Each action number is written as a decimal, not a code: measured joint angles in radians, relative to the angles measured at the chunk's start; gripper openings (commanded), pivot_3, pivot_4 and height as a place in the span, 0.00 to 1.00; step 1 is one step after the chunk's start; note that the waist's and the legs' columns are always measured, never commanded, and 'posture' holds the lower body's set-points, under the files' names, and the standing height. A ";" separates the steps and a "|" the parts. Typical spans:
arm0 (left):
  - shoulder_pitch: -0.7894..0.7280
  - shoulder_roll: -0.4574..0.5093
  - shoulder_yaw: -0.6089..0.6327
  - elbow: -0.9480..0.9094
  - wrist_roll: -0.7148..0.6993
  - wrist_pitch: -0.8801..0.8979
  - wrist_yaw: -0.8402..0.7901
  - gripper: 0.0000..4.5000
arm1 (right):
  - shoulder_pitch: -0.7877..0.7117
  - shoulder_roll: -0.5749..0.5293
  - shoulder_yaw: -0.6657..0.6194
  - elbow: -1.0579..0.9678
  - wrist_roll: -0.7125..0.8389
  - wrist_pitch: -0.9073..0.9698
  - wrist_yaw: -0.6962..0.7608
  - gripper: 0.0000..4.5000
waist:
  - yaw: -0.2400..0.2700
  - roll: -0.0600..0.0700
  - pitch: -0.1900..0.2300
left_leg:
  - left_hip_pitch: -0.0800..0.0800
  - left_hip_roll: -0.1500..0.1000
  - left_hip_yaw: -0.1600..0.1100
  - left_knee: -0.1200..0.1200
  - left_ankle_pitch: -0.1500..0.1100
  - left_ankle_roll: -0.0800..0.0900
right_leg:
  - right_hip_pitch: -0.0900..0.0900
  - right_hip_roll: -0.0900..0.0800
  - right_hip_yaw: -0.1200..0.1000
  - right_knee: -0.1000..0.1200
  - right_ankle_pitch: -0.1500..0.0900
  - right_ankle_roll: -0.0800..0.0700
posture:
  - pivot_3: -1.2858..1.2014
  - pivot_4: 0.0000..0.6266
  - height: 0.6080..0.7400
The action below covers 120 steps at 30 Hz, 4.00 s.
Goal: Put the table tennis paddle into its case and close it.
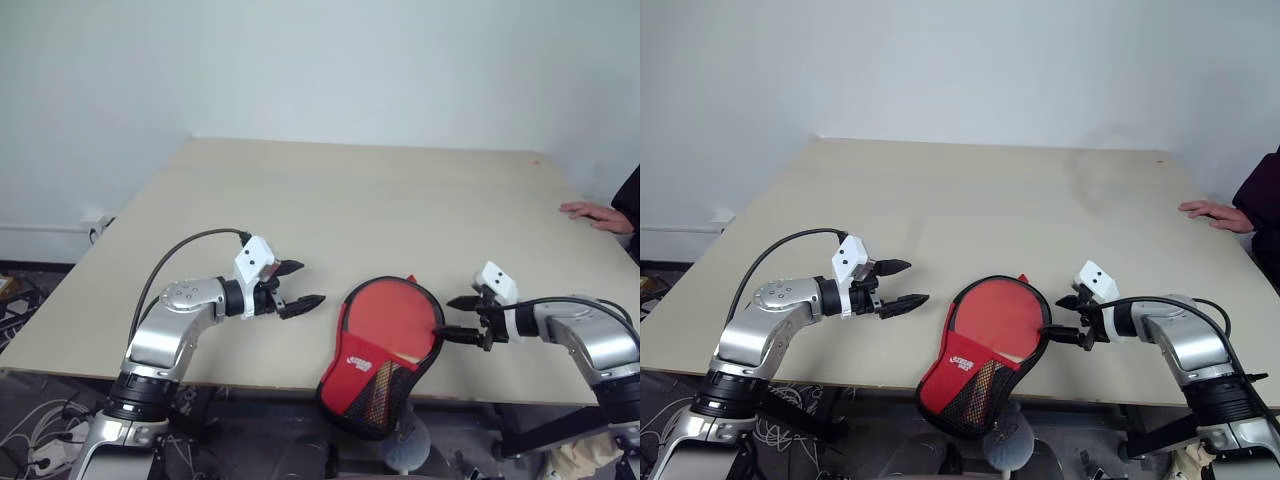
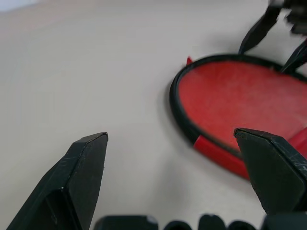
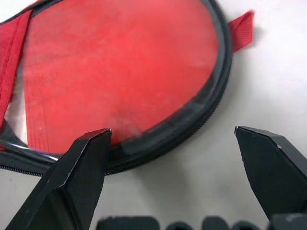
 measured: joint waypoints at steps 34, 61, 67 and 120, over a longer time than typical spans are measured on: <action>0.118 -0.008 0.023 -0.056 -0.026 0.027 0.109 1.00 | -0.115 0.180 -0.157 0.036 0.196 0.508 -0.215 0.01 | -0.028 0.000 0.000 | 0.002 0.001 0.000 -0.001 -0.002 -0.002 | 0.000 0.002 0.000 0.001 0.000 0.000 | 0.52 0.00 0.92; 0.115 -0.036 0.000 -0.027 -0.013 0.006 0.121 1.00 | -0.843 0.271 -0.131 0.831 0.058 0.246 -0.260 0.00 | -0.038 0.003 0.002 | 0.000 0.000 0.002 -0.001 -0.001 -0.001 | -0.002 0.003 0.002 0.002 0.002 -0.001 | 0.52 0.00 0.92; 0.115 -0.033 0.001 -0.027 -0.014 0.006 0.124 1.00 | -0.910 0.300 -0.138 1.160 -0.067 -0.053 -0.371 0.00 | -0.052 0.003 0.002 | 0.000 -0.002 0.003 -0.001 0.002 -0.007 | -0.001 0.003 0.005 0.001 0.002 -0.001 | 0.52 0.00 0.92; 0.336 -0.004 0.206 -0.140 -0.080 0.017 0.203 1.00 | -0.031 0.173 -0.164 -0.158 0.083 -0.007 0.006 0.99 | -0.061 0.005 0.002 | 0.005 -0.001 0.001 -0.004 0.000 -0.004 | 0.000 0.002 0.006 0.002 0.001 0.000 | 0.52 0.00 0.92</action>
